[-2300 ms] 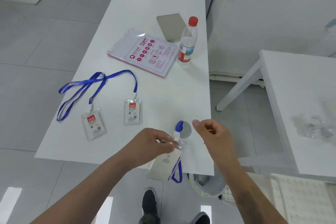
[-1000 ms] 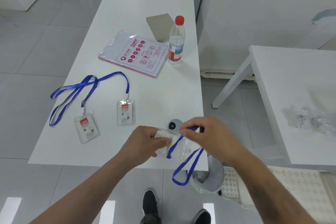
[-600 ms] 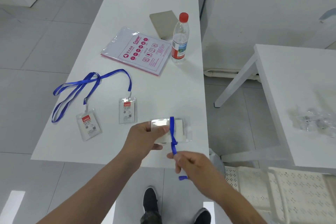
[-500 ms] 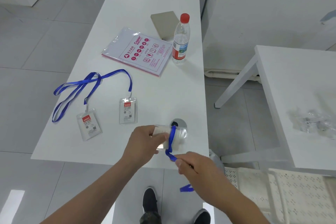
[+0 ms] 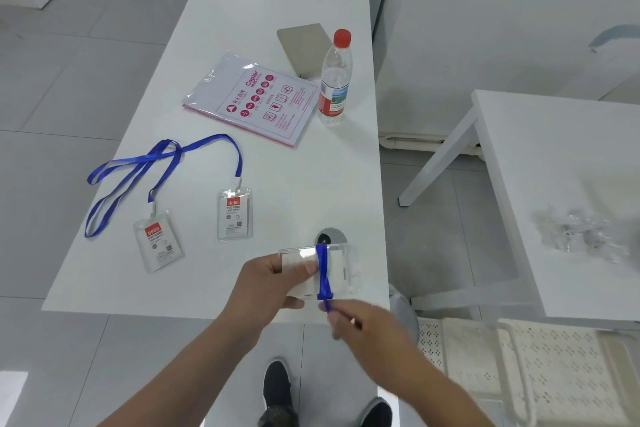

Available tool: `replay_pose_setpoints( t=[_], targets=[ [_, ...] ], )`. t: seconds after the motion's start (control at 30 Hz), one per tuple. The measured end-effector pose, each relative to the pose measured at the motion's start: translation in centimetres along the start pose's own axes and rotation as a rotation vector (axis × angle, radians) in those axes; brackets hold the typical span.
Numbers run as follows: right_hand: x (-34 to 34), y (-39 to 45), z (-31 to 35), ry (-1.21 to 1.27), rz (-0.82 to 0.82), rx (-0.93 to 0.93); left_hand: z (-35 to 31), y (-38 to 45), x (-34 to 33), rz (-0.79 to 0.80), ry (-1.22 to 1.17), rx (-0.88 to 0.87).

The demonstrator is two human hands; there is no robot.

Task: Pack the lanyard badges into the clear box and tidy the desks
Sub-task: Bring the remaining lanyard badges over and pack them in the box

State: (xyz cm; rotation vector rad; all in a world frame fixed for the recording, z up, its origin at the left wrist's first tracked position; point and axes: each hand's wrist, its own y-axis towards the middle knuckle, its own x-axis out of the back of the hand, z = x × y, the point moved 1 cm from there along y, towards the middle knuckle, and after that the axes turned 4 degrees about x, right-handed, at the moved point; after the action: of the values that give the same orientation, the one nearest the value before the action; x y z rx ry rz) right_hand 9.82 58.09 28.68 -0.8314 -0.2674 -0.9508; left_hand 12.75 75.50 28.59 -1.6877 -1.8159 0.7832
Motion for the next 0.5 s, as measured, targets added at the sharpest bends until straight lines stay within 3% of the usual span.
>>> replay_pose_setpoints(
  t=[0.07,0.17,0.37,0.5],
  targets=[
    [-1.1,-0.9,0.9,-0.140,0.048,0.083,0.5,0.2,-0.1,-0.060,0.121,-0.037],
    [0.6,-0.6,2.0,-0.267,-0.069,0.159,1.1,0.1,0.1,-0.057,0.221,-0.068],
    [4.4,1.4,1.4,-0.107,-0.249,0.153,1.2,-0.8,-0.2,0.150,0.196,-0.029],
    [4.8,1.2,0.2,-0.006,-0.372,0.178,0.5,-1.3,-0.6,0.207,0.149,-0.016]
  ],
)
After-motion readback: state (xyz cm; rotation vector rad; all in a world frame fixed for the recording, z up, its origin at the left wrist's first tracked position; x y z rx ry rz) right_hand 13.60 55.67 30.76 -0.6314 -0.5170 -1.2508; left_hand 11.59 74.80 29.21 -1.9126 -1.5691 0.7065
